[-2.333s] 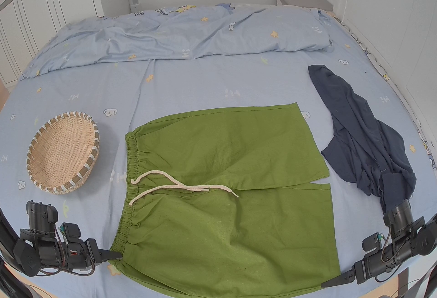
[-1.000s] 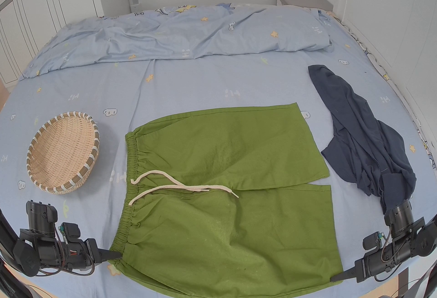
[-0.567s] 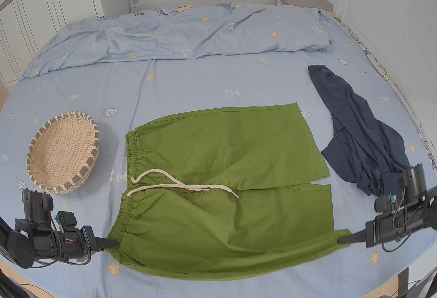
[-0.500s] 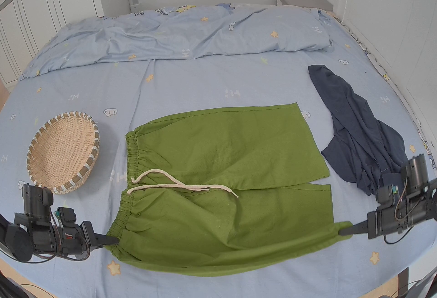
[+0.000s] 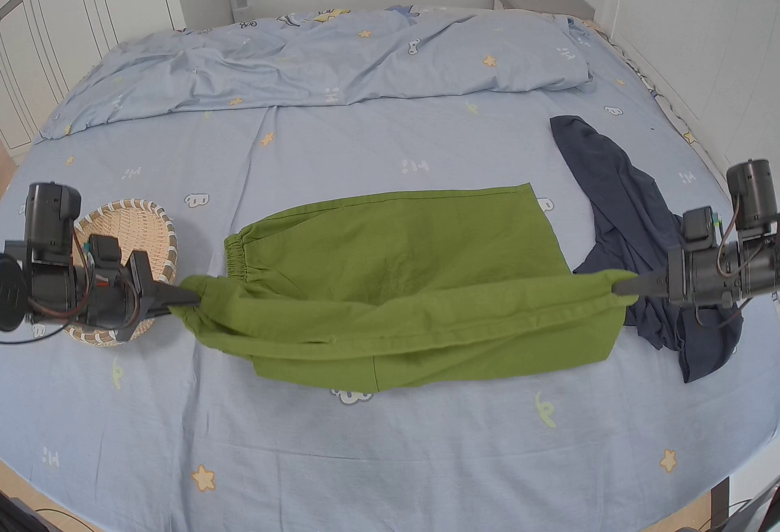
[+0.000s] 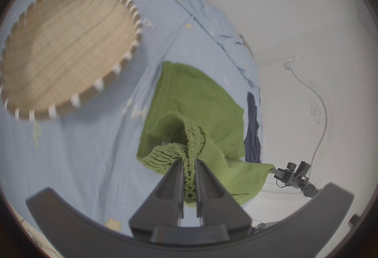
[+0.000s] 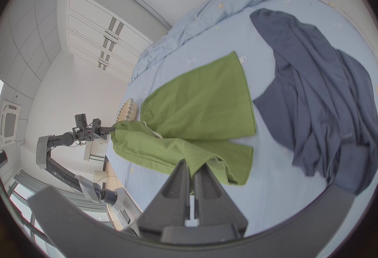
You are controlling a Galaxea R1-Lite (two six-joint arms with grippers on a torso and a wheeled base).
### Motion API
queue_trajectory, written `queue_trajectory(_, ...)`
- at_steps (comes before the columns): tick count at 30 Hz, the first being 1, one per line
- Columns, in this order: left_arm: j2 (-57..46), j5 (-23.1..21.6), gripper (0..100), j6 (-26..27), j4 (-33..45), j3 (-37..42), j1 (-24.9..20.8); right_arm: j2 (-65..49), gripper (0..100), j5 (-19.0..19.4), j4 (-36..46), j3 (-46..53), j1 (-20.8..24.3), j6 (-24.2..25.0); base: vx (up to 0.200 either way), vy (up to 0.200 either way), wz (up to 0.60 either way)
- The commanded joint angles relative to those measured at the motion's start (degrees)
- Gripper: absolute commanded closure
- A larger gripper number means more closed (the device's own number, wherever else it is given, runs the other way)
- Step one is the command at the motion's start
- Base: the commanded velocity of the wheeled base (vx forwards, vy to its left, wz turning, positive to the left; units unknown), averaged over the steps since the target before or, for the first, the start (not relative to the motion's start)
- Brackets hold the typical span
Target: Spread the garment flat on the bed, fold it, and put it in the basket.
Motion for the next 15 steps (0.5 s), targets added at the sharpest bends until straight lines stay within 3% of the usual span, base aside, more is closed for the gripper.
queue_trajectory(1, 7.76, 0.26, 100, -1.02, 3.12, -11.71, -0.96, 7.59, 100, -0.19, 1.59, -11.39, 0.22, 2.1, 0.0, 0.0, 0.0)
queue_trajectory(9, 13.65, 0.35, 100, -1.02, 4.35, -19.0, -1.05, 13.48, 100, -0.72, 5.73, -22.72, -0.04, 2.45, 0.0, 0.0, 0.0)
queue_trajectory(15, 20.24, 0.35, 100, -1.02, 9.98, -30.43, -0.96, 21.74, 100, -3.97, 8.71, -36.52, -0.22, 2.37, 0.0, 0.0, 0.0)
